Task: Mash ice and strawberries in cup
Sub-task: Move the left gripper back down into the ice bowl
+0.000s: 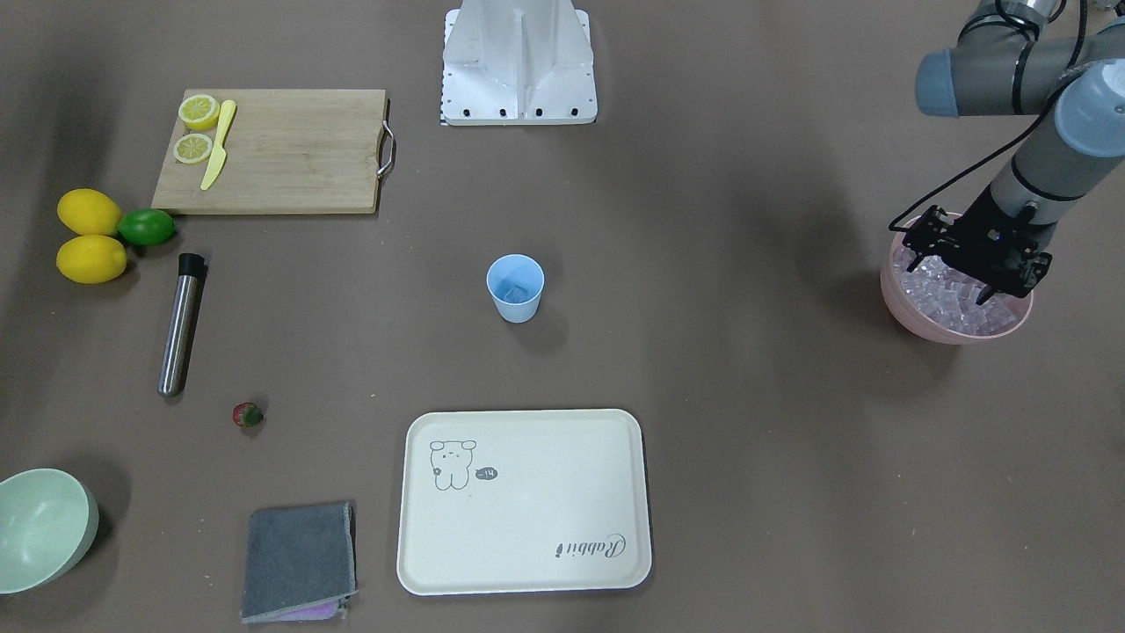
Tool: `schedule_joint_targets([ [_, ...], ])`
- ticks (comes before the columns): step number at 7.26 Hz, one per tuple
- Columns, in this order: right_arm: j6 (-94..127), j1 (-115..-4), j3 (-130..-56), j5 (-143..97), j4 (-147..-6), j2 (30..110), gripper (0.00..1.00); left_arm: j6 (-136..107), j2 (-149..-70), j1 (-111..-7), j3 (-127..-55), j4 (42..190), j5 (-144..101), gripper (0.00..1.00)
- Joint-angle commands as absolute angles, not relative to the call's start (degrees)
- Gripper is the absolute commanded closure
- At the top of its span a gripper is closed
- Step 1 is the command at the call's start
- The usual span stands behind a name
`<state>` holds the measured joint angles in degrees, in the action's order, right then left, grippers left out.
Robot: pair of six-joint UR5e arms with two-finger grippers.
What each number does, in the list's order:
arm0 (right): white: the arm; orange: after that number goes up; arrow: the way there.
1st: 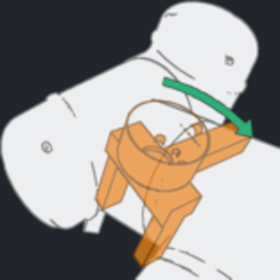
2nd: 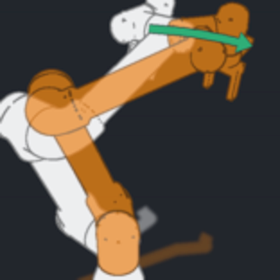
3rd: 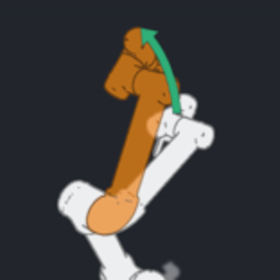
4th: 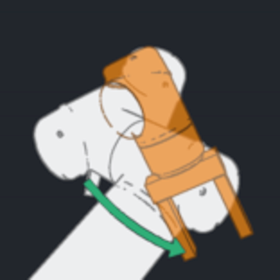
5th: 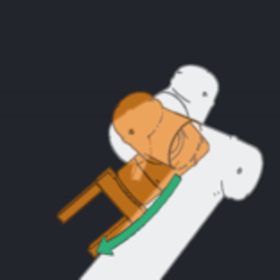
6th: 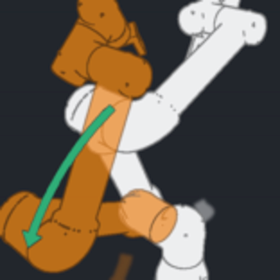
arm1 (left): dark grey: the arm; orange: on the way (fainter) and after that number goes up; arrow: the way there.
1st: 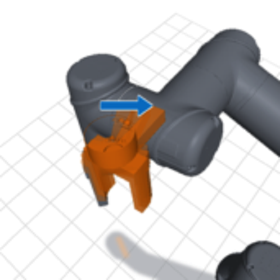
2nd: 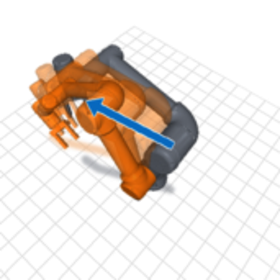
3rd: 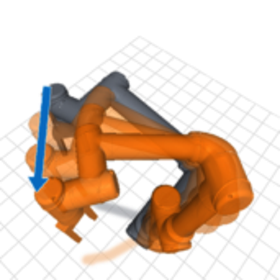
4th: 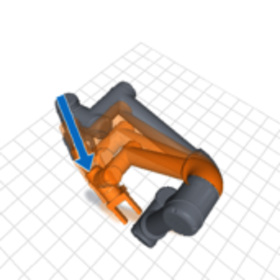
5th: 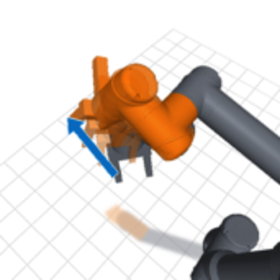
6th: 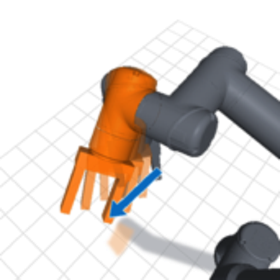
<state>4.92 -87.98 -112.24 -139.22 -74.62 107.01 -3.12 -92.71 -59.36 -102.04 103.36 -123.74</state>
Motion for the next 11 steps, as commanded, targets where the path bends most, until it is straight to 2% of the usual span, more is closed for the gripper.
schedule_joint_targets([
  [1,5.0,-88.0,-112.2,-139.2,-74.6,107.0,0.00,-3.2,-89.5,-60.1,-101.6,105.2,-128.1,0.02],
  [4,5.0,-88.0,-112.2,-139.2,-74.6,107.0,0.00,-11.4,-86.1,-60.0,-101.1,114.0,-128.1,0.04],
  [5,5.0,-88.0,-112.2,-139.2,-74.6,107.0,0.00,-13.5,-86.1,-59.8,-99.9,116.8,-128.1,0.08],
  [8,5.0,-88.0,-112.2,-139.2,-74.6,107.0,0.00,-13.7,-86.7,-59.4,-98.8,117.1,-128.1,0.10],
  [11,5.3,-88.0,-112.1,-139.2,-74.7,107.0,0.00,-13.7,-86.6,-59.0,-98.7,117.1,-128.1,0.20],
])
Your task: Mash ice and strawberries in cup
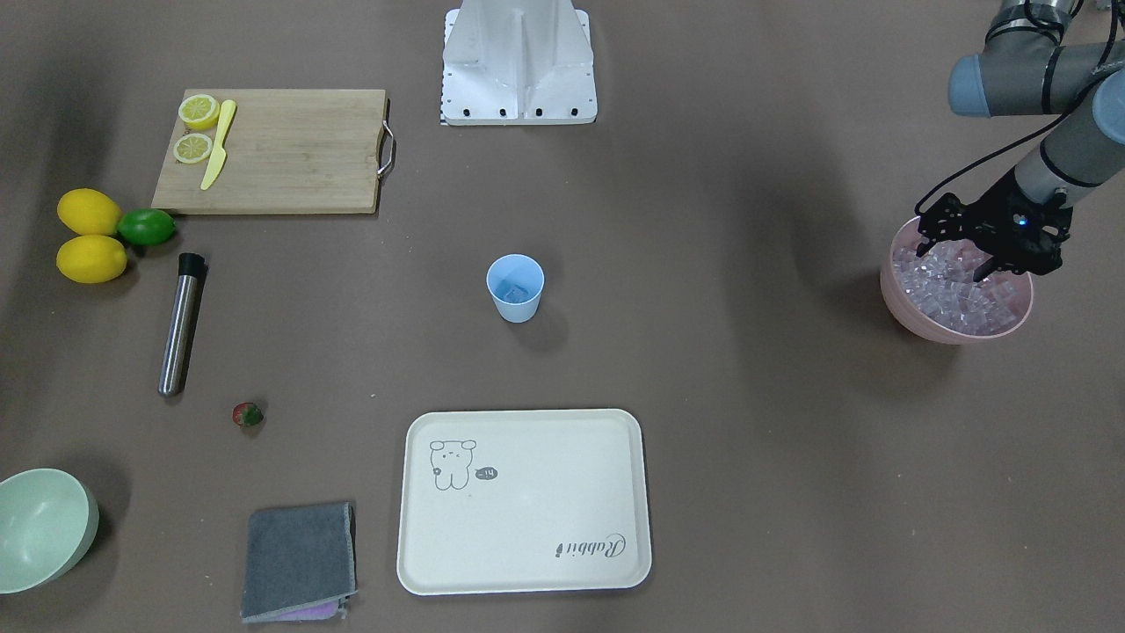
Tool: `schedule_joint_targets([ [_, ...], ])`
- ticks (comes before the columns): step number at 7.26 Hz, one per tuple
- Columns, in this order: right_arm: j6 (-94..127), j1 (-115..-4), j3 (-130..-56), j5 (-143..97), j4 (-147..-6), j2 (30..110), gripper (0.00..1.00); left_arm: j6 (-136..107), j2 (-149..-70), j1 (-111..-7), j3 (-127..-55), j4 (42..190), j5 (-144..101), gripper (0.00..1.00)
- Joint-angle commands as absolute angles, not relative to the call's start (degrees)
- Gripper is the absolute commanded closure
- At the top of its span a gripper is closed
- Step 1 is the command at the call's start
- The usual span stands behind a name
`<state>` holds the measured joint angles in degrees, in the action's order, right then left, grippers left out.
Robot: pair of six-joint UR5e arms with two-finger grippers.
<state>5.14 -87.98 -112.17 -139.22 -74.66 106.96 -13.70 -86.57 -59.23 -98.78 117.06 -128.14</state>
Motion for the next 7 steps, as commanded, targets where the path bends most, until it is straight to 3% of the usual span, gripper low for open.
schedule_joint_targets([
  [1,5.3,-88.0,-112.1,-139.2,-74.6,107.0,0.00,-13.8,-86.6,-58.8,-98.8,117.1,-128.1,0.20],
  [7,5.4,-88.0,-111.9,-139.2,-74.6,107.0,0.00,-18.4,-86.3,-56.6,-98.4,120.0,-128.1,0.29],
])
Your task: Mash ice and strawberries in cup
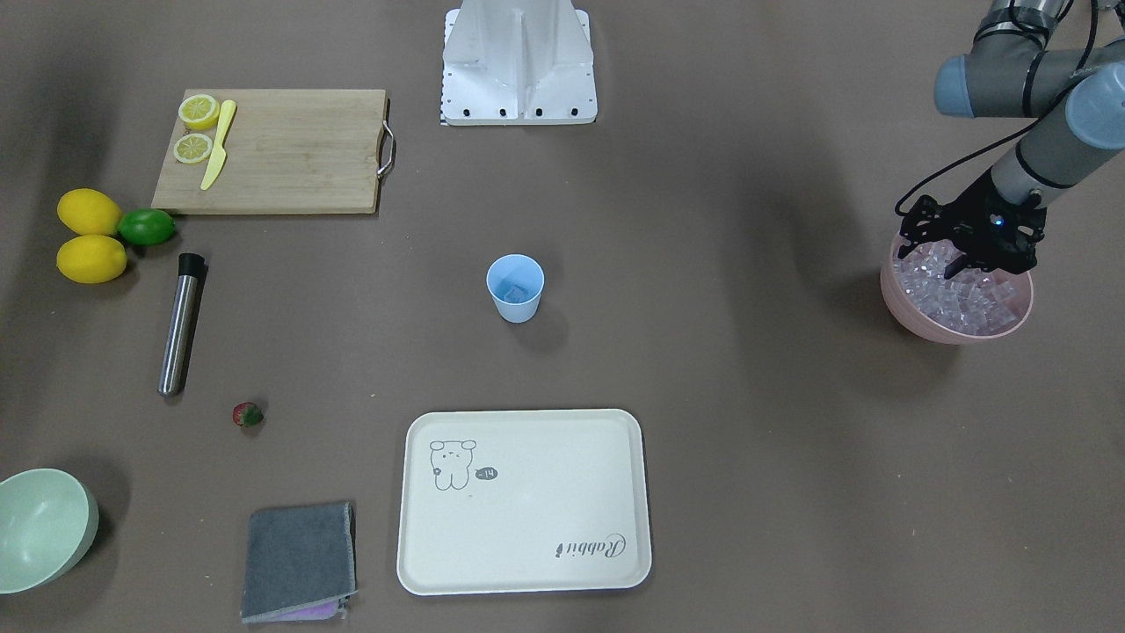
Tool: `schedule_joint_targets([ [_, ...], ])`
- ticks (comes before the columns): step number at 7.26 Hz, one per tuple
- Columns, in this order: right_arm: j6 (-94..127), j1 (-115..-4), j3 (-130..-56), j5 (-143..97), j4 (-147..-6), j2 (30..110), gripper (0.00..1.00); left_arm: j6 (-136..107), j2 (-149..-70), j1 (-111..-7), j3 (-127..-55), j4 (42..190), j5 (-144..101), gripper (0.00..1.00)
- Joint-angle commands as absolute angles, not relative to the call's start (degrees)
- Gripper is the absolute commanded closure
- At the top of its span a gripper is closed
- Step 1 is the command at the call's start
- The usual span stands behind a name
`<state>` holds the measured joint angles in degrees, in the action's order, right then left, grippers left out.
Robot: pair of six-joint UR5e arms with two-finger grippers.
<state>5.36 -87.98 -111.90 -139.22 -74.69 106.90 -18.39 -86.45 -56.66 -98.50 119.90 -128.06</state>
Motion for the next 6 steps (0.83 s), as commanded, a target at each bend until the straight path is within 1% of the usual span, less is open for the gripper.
schedule_joint_targets([
  [1,5.4,-88.0,-111.9,-139.2,-74.6,106.9,0.00,-18.0,-86.1,-56.6,-98.4,120.1,-128.1,0.30],
  [2,5.4,-88.0,-111.9,-139.2,-74.6,106.9,0.00,-17.9,-86.1,-56.6,-98.3,120.0,-128.1,0.30],
  [3,5.4,-88.0,-111.9,-139.2,-74.6,107.0,0.00,-17.9,-86.1,-56.6,-98.3,120.1,-128.1,0.34],
  [4,5.4,-88.0,-111.9,-139.2,-74.6,107.0,0.00,-17.9,-86.0,-56.6,-98.3,120.1,-128.1,0.40],
  [5,5.3,-88.0,-111.9,-139.3,-74.6,107.0,0.00,-17.9,-86.0,-56.6,-98.3,120.0,-128.1,0.49],
  [6,5.3,-88.0,-111.9,-139.3,-74.6,107.0,0.00,-18.0,-86.0,-56.6,-98.3,120.0,-128.1,0.65],
])
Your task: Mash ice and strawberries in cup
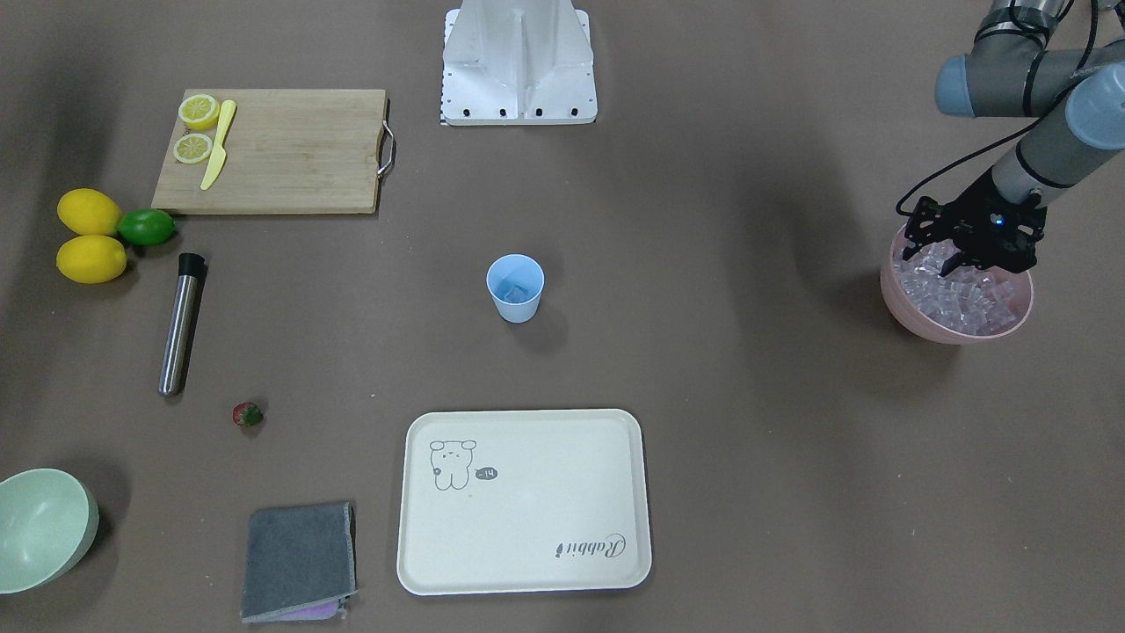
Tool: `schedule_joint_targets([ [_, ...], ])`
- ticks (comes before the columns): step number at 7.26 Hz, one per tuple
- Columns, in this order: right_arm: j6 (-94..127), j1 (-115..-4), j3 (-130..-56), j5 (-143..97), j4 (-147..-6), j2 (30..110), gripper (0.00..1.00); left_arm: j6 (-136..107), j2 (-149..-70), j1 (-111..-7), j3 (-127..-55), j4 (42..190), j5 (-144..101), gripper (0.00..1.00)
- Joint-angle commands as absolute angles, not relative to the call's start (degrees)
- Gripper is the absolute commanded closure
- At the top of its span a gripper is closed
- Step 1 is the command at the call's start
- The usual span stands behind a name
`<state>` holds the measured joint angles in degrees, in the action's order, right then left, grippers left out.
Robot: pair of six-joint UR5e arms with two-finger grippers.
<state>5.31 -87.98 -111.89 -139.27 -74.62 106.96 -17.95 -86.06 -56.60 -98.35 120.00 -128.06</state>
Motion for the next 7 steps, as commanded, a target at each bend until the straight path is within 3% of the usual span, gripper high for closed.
schedule_joint_targets([
  [1,5.3,-88.0,-111.9,-139.3,-74.6,107.0,0.00,-18.0,-86.0,-56.6,-98.4,120.0,-128.1,0.82],
  [2,5.3,-88.0,-111.9,-139.3,-74.6,107.0,0.00,-17.8,-86.0,-56.7,-98.8,120.0,-128.1,0.95],
  [3,5.3,-88.0,-111.9,-139.3,-74.6,107.0,0.00,-18.1,-86.0,-56.8,-99.1,119.8,-128.2,1.00],
  [5,5.3,-88.0,-111.9,-139.3,-74.6,107.0,0.00,-17.9,-86.7,-57.9,-100.1,119.4,-129.2,1.00],
  [7,5.3,-88.0,-111.9,-139.2,-74.6,107.0,0.00,-18.0,-88.5,-65.4,-100.5,118.1,-135.2,1.00],
])
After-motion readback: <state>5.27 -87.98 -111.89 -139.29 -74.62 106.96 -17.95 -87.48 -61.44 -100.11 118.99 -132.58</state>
